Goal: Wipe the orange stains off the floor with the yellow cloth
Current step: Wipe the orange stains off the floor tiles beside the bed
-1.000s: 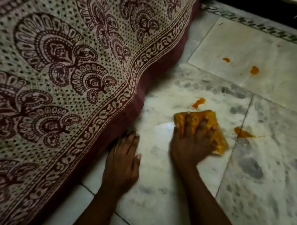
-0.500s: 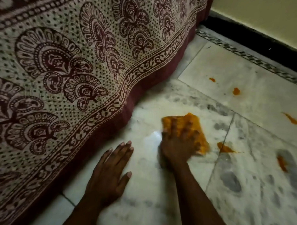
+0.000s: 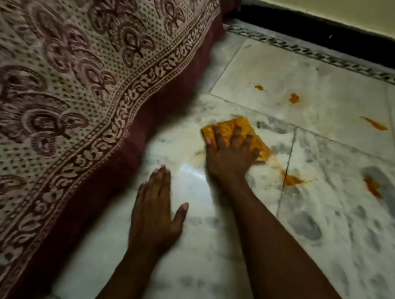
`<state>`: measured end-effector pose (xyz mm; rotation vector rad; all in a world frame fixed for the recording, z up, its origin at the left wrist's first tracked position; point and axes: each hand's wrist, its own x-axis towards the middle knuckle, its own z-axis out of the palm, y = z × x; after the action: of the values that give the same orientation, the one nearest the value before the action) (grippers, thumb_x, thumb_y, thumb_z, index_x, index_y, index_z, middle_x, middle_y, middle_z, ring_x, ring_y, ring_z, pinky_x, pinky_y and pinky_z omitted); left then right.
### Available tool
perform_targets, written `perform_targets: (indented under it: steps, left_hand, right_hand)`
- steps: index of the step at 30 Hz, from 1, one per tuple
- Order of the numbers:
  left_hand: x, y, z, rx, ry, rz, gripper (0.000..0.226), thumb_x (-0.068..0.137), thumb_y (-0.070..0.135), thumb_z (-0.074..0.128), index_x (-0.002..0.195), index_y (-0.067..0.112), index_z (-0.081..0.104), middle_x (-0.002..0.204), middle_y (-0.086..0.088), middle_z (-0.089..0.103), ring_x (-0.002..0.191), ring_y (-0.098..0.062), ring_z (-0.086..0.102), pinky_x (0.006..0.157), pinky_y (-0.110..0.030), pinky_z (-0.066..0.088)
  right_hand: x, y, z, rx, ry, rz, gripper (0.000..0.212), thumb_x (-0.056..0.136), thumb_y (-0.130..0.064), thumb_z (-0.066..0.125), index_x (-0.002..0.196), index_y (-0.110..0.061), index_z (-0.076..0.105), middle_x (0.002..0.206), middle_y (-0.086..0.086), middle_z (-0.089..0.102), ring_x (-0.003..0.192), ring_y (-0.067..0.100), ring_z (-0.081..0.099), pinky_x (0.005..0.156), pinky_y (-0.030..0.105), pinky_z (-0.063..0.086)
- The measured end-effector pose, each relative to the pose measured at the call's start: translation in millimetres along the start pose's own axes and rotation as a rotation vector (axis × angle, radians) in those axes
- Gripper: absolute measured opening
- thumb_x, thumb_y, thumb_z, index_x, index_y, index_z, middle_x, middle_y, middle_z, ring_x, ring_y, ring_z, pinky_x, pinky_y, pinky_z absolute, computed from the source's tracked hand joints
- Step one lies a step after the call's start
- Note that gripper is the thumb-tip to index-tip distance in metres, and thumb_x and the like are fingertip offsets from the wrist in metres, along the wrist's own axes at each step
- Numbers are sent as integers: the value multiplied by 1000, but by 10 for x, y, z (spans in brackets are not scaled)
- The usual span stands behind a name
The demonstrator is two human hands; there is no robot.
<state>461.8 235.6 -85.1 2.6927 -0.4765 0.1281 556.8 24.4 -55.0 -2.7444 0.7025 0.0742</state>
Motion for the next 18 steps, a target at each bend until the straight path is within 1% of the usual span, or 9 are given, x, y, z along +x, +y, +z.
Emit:
perform_targets:
  steps: [3,5,7,9,11,13,14,16,18]
  left_hand:
    - [7,12,-58,36,-24,-13,87,95,58,45,165,11,27,175,-7,23,161,-23,24,129,-45,21]
    - [36,54,-129,36,-55,-39,87,95,58,45,165,10,27,175,-7,23,160,-24,27,127,-47,24]
    - [34,70,-157,35,-91,-52,88,94,58,45,165,10,26,175,-7,21,161,-24,27,127,-49,27]
    - [22,58,-133,30,-93,-43,89,94,58,46,166,11,25,175,-6,20,161,-24,26,127,-49,27]
    - [27,33,-89,33,-73,-44,89,94,58,47,166,11,24,176,-6,19,161,-23,24,128,-47,25]
    - [1,34,-68,27,-41,-38,90,94,57,48,166,10,23,176,-6,18,162,-22,21,129,-45,22]
    - [-8,28,-40,28,-20,-34,90,94,57,48,166,9,22,176,-6,17,163,-21,19,130,-45,21]
    - [-1,6,-35,34,-23,-38,92,95,58,47,167,8,18,177,-7,14,163,-22,17,131,-47,22]
    - [1,0,-54,13,-42,-61,92,96,59,44,167,8,17,177,-6,10,164,-23,15,129,-50,25]
  right_hand:
    - [-405,161,51,-65,39,-298,54,104,-67,27,157,-59,23,178,0,4,163,39,3,123,61,-6]
    - [-794,487,-56,-82,-29,-441,53,101,-72,22,154,-66,23,177,-7,6,163,34,9,123,57,-1]
    - [-945,852,-235,-84,-116,-344,59,96,-78,15,153,-69,21,177,-12,-1,164,28,5,126,56,1]
    - [-793,1068,-369,-95,-109,-106,67,90,-80,6,154,-67,19,177,-9,-2,163,30,2,128,60,3]
    - [-416,896,-376,-81,-32,87,63,95,-78,8,157,-64,15,178,-2,-1,162,35,1,127,65,2]
    - [-27,473,-298,-32,0,148,58,104,-71,20,160,-58,13,178,3,-7,162,40,-5,125,69,-4]
    - [114,254,-209,-24,-5,110,58,105,-67,24,161,-55,13,177,4,-9,161,41,-8,124,69,-6]
    - [124,-64,-49,-40,-18,-74,57,107,-63,29,162,-52,17,177,3,-10,161,41,-11,124,66,-10]
    - [-183,-68,74,-79,-36,-315,54,107,-64,30,159,-59,16,177,-2,-9,162,37,-11,124,63,-9]
